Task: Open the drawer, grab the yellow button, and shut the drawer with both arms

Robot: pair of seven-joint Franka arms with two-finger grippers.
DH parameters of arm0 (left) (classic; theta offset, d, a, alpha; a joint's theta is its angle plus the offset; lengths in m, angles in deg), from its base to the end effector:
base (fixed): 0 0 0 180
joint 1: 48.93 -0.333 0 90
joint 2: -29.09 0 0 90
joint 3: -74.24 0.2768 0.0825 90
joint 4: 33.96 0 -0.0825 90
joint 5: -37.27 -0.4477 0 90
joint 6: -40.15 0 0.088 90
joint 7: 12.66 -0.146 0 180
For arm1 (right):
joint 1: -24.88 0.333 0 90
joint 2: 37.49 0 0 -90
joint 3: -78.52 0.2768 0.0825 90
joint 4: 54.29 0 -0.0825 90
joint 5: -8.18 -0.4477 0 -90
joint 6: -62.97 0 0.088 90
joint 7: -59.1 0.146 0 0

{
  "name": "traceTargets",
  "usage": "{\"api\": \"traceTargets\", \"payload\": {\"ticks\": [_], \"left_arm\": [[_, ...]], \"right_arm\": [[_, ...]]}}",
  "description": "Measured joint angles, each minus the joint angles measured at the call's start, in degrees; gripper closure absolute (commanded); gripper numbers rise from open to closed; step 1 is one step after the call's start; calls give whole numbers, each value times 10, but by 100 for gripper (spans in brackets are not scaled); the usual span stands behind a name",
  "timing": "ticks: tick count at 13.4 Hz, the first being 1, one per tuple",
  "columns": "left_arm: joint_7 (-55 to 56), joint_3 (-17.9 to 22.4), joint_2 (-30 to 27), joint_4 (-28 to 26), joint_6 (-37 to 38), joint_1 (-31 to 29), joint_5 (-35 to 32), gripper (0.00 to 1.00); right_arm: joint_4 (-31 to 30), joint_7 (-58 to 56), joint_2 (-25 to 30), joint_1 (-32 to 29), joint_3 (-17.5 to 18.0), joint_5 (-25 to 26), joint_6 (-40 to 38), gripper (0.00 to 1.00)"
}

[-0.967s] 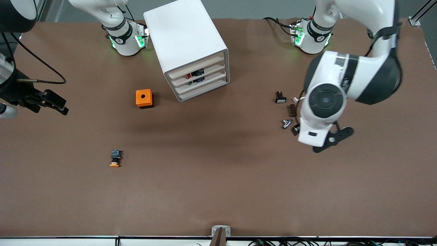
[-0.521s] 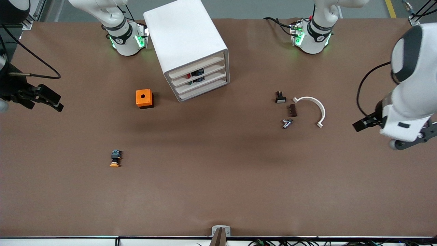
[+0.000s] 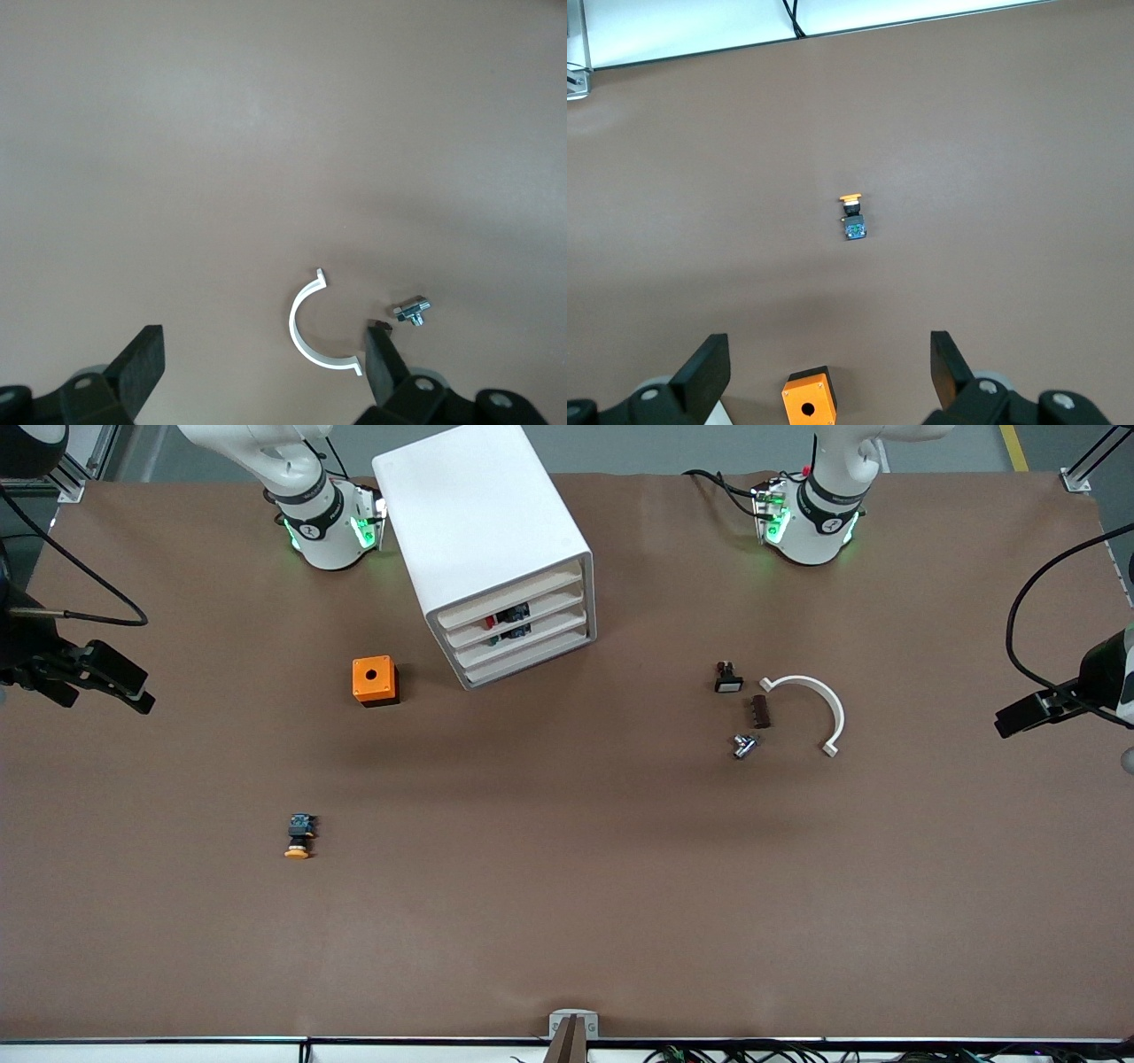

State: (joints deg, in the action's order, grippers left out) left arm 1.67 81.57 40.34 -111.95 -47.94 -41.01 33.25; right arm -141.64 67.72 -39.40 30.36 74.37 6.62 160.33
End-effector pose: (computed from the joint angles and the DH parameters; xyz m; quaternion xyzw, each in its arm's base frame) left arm 0.6662 -0.0030 0.5307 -0.9917 -0.1192 0.0029 0.0483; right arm 0.6457 0.0192 0.5631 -0.9954 0.0641 -0.0693 0.0185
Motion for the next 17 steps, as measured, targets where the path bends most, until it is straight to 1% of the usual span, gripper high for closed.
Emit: {"api": "traceTargets", "payload": {"ticks": [2, 3, 4, 5, 6, 8, 12, 17], "left_arm": [[-26, -5, -53, -72, -38, -22, 8, 0], [-37, -25, -75, -100, -48, -44, 12, 0], [-40, -61, -91, -119, -53, -74, 12, 0], [-40, -95, -101, -129, -55, -95, 12, 0], [-40, -111, -105, -134, -56, -101, 12, 0], [-40, -119, -106, -141, -57, -101, 12, 0], [-42, -121, -107, -147, -56, -104, 12, 0], [-76, -123, -153, -184, -54, -108, 12, 0]], "right_arm": [[0, 0, 0, 0, 0, 0, 0, 0], [1, 0, 0, 0, 0, 0, 0, 0], [1, 0, 0, 0, 0, 0, 0, 0], [1, 0, 0, 0, 0, 0, -1, 0], [1, 0, 0, 0, -1, 0, -1, 0], [1, 0, 0, 0, -1, 0, -1, 0], [1, 0, 0, 0, -1, 0, -1, 0], [1, 0, 0, 0, -1, 0, -2, 0]]}}
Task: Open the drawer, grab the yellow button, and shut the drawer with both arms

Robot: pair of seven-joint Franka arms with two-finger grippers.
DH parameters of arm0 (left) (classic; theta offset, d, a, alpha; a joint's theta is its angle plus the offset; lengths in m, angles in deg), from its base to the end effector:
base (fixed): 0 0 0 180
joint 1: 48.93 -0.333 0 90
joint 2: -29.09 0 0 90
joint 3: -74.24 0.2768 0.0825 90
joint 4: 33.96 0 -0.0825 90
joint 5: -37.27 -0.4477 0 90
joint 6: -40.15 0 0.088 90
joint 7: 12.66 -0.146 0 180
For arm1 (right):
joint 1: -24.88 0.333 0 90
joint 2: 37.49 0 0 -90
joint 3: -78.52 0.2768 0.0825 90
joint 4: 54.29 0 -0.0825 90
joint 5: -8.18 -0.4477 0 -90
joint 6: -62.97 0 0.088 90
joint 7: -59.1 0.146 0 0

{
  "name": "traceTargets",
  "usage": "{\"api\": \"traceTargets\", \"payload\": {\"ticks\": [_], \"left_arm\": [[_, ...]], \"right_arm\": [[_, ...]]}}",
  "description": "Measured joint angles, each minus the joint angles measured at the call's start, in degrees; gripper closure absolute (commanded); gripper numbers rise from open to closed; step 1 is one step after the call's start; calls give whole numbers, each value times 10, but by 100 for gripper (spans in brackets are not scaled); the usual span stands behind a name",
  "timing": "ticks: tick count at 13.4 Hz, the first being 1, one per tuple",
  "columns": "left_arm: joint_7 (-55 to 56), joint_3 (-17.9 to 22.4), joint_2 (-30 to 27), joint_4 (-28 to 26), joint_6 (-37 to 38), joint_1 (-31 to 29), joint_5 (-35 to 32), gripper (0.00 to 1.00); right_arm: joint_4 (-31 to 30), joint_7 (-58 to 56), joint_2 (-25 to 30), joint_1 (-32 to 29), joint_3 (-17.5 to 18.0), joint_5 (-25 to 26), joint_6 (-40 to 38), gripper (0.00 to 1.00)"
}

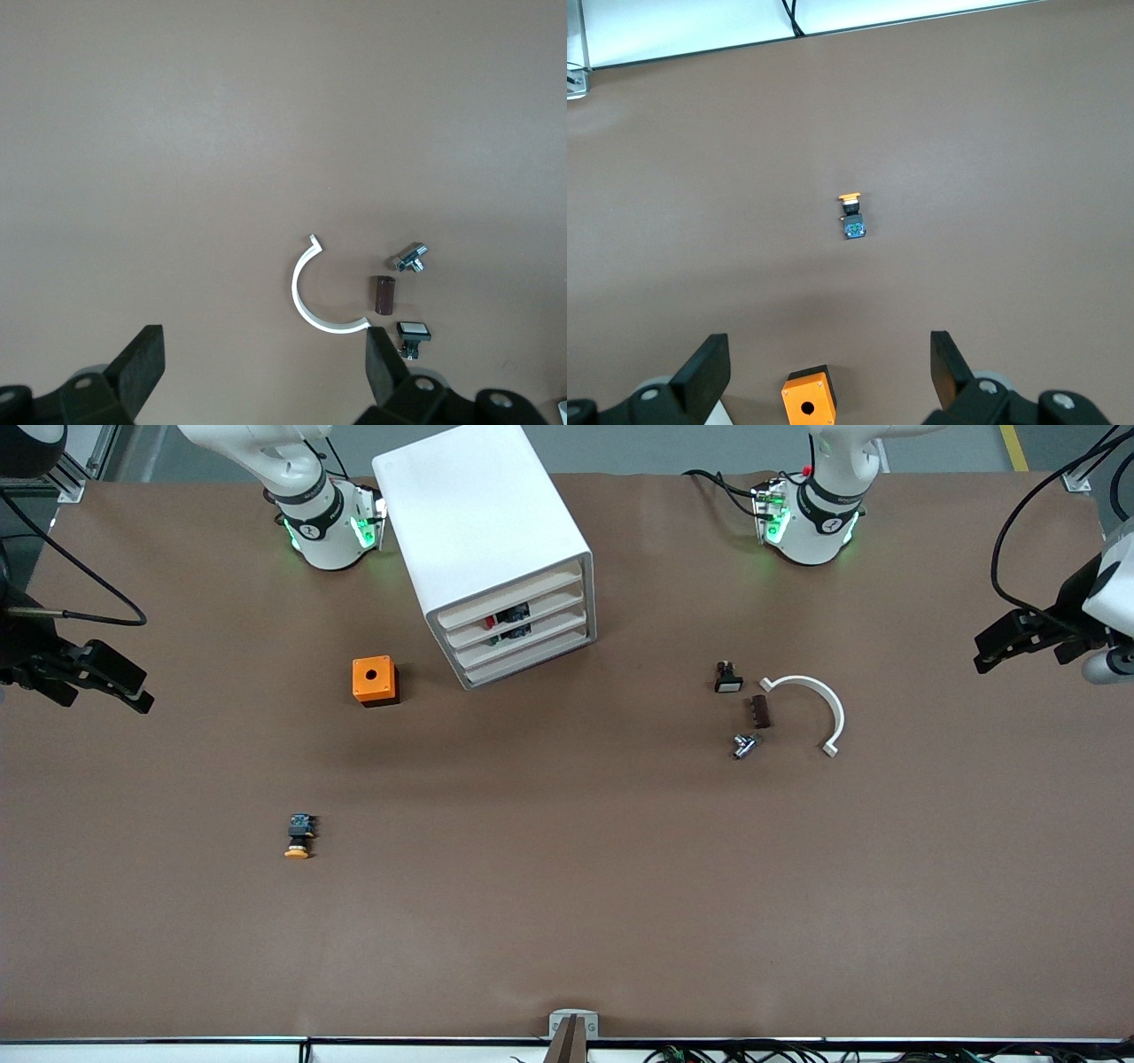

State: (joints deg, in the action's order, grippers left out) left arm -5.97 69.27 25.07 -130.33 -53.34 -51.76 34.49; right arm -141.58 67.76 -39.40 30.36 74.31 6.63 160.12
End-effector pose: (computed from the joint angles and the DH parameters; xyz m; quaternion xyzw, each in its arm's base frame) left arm 0.6043 -0.0169 0.5348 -0.9988 -0.0385 -0.0119 0.0264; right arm 0.6453 0.0185 0.5633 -0.9954 0.0649 -0.0680 0.0182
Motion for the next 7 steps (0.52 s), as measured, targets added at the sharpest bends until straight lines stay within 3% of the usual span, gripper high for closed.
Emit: {"api": "traceTargets", "payload": {"ticks": [4, 7], "left_arm": [[-5, -6, -6, -14, 6, 0, 13, 0], [-5, -35, -9, -25, 6, 0, 16, 0]], "right_arm": [[0, 0, 0, 0, 0, 0, -1, 0], [0, 0, 0, 0, 0, 0, -1, 0]]}}
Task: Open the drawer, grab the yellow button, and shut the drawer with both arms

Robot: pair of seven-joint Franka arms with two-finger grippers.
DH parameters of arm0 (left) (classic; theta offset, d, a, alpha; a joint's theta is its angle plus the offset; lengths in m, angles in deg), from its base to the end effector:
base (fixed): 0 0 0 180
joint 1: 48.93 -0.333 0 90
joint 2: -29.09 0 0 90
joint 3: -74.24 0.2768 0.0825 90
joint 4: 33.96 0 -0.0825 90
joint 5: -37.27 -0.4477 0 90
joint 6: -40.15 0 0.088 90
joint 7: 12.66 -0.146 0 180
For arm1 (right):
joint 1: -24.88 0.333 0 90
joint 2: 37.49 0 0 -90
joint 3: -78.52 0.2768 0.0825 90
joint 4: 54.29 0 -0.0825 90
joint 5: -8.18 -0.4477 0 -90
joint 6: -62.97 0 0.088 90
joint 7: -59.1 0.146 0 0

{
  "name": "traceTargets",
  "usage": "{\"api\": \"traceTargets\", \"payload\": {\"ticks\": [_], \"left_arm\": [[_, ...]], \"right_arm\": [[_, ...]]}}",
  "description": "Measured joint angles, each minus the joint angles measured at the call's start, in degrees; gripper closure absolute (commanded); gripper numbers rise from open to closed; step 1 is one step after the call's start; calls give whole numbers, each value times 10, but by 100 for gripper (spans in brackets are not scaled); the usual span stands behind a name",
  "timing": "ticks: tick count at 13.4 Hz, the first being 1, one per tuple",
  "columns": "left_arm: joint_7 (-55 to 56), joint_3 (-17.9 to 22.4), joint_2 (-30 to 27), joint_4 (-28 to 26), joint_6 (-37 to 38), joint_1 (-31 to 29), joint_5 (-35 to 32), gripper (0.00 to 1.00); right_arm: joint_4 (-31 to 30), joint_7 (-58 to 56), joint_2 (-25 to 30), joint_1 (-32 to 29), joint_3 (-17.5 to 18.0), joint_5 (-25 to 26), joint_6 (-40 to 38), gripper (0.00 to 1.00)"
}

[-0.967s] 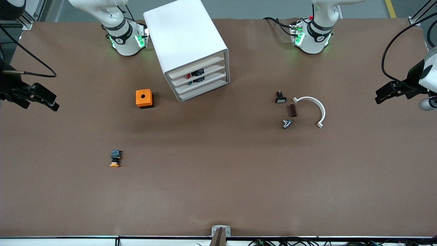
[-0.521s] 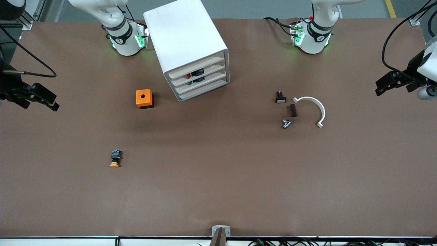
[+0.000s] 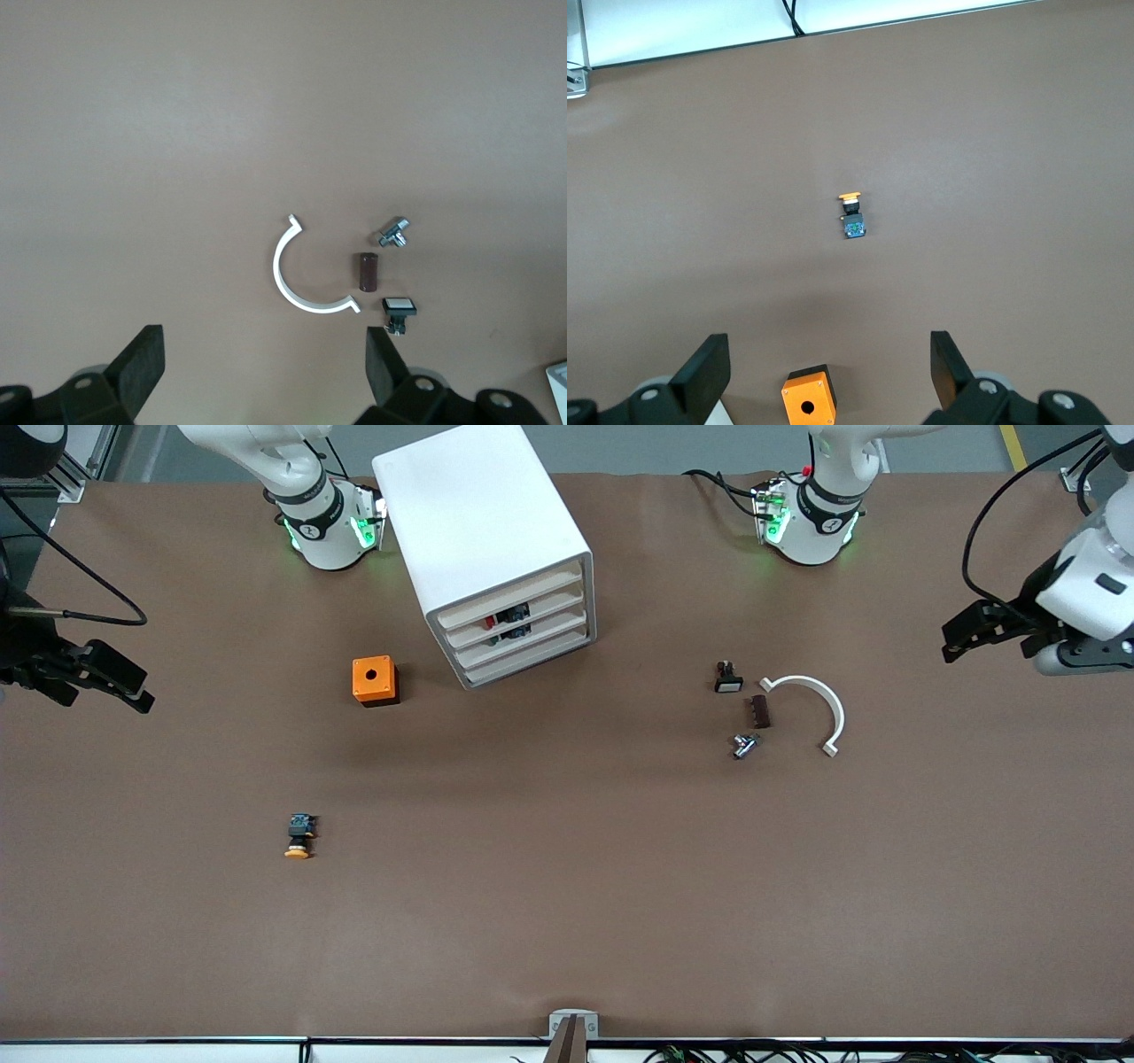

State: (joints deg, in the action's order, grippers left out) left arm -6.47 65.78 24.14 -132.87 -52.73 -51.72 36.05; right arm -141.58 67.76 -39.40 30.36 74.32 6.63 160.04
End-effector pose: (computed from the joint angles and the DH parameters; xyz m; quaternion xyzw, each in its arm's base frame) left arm 0.5932 -0.0579 0.5191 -0.9998 -0.0042 0.0081 0.0179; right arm 0.6451 0.0186 0.5632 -0.9955 0.0648 -0.0673 0.0182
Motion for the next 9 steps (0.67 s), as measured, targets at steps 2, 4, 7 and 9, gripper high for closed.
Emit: {"api": "traceTargets", "payload": {"ticks": [2, 4, 7, 9], "left_arm": [[3, -9, -6, -2, 1, 0, 0, 0], [3, -9, -11, 1, 10, 0, 0, 0], [3, -9, -11, 12, 13, -1, 0, 0], [3, -7, -11, 18, 14, -2, 0, 0]], "right_arm": [[0, 0, 0, 0, 0, 0, 0, 0], [0, 0, 0, 0, 0, 0, -2, 0], [0, 0, 0, 0, 0, 0, -3, 0], [0, 0, 0, 0, 0, 0, -3, 0]]}}
